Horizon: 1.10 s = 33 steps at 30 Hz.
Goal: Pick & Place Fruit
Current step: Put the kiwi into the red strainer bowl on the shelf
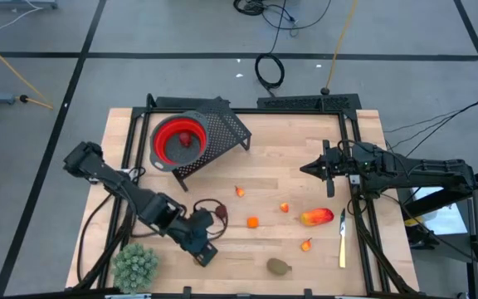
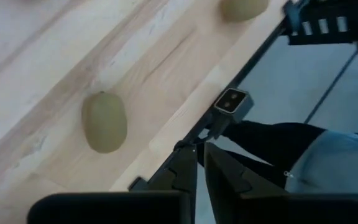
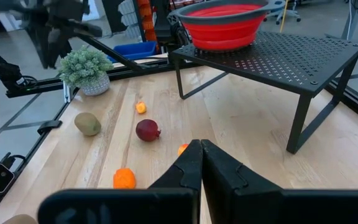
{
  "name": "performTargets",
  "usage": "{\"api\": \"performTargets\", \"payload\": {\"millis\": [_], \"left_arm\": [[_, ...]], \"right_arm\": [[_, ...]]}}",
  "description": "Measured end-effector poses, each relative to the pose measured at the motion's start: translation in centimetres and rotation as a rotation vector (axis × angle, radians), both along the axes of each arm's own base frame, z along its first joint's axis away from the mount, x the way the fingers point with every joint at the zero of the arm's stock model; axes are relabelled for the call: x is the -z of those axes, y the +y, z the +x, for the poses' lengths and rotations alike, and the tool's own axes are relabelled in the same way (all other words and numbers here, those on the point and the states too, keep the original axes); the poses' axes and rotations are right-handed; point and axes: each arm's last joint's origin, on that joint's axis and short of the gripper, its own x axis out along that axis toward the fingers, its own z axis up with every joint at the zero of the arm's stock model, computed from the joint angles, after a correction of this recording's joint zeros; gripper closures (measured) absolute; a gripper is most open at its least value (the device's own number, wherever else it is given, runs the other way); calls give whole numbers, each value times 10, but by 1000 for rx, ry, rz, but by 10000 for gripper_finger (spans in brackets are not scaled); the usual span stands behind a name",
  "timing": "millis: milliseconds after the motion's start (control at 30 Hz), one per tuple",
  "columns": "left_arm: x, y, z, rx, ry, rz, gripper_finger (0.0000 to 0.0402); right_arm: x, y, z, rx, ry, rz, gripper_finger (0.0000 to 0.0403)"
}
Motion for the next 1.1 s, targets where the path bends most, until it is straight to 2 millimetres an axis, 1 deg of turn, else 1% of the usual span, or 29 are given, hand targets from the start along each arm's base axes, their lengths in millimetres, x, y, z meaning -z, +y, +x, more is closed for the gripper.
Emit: {"api": "performTargets", "payload": {"millis": [100, 267, 467, 700, 1100], "left_arm": [[11, -8, 2, 7, 49, -10, 353], [25, -19, 4, -7, 110, -17, 312], [36, -26, 5, -37, 156, -22, 258], [42, -33, 4, -62, 181, -20, 192], [43, -34, 3, -102, 128, 57, 73]], "right_arm": [[0, 0, 0, 0, 0, 0, 403], [0, 0, 0, 0, 0, 0, 403], [0, 0, 0, 0, 0, 0, 403], [0, 0, 0, 0, 0, 0, 403], [0, 0, 0, 0, 0, 0, 403]]}}
